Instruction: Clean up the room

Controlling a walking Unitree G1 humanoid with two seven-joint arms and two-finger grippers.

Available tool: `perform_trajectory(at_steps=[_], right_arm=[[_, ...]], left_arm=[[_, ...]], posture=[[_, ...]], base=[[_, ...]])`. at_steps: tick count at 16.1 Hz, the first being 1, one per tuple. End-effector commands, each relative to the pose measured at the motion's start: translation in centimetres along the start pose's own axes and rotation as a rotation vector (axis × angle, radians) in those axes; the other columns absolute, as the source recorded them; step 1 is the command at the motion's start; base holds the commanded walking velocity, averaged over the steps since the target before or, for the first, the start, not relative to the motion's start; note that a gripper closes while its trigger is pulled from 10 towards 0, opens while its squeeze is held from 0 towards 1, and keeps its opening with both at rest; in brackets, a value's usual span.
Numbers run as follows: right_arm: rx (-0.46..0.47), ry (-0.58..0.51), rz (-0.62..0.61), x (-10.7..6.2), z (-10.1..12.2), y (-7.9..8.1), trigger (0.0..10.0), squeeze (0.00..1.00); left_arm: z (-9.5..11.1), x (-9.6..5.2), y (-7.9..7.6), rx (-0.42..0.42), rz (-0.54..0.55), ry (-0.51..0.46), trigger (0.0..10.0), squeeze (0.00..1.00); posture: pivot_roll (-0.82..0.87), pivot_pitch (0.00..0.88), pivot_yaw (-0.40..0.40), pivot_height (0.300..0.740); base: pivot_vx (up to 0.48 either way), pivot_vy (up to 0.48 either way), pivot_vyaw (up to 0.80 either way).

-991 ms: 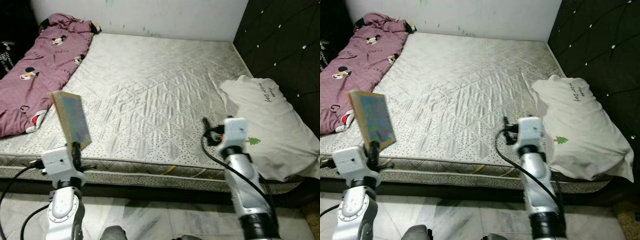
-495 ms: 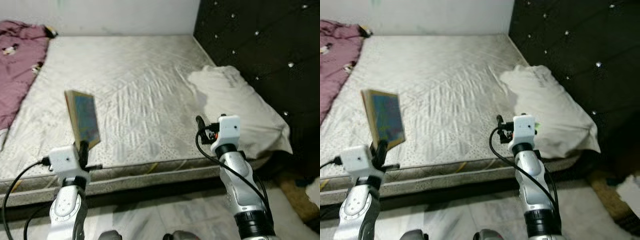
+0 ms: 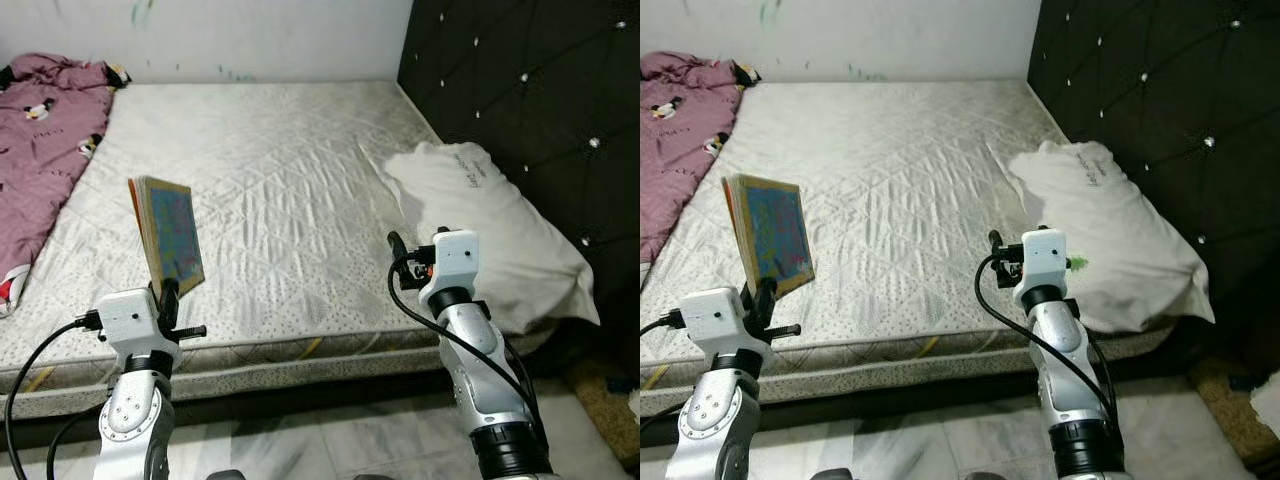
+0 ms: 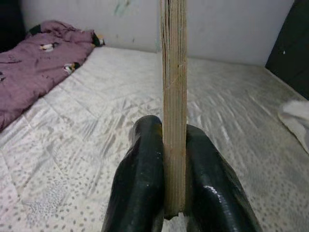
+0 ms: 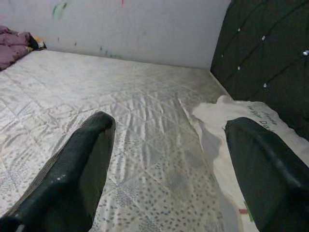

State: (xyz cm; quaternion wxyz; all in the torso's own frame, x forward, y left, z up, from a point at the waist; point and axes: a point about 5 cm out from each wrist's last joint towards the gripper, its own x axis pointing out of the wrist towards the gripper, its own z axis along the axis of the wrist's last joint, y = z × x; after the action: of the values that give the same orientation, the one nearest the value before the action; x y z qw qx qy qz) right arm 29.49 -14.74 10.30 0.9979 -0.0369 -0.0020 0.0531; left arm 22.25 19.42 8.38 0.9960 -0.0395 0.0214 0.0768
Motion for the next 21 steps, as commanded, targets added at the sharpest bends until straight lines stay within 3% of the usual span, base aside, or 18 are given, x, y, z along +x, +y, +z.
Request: perform_trajectory(at_steps=[1,12,21], right_arm=[[-0.005,-0.015,0.003,0.31,0.57,0.01,10.0,0.0],[-0.003,-0.019,0.011,0.9,0.85,0.0,10.0,0.0],[-0.003,-0.007,0.019,0.97,0.61,-0.01,10.0,0.0]], left_arm=[[1.07,0.21,-0.13,0.0,-0.014,-0.045,10.0,0.0],[1.26,0.74,-0.43,0.0,-0.034,-0.039,10.0,0.0],[1.07,0.71,-0.35,0.014,-0.011,-0.019,10.0,0.0]], posture=[[0.08,0.0,-0.012,0.74],[0.08,0.0,-0.012,0.74],[0.08,0.0,-0.017,0.74]], base=[[0.322,0.0,0.0],[0.35,0.0,0.0],[0.0,0.0,-0.12]])
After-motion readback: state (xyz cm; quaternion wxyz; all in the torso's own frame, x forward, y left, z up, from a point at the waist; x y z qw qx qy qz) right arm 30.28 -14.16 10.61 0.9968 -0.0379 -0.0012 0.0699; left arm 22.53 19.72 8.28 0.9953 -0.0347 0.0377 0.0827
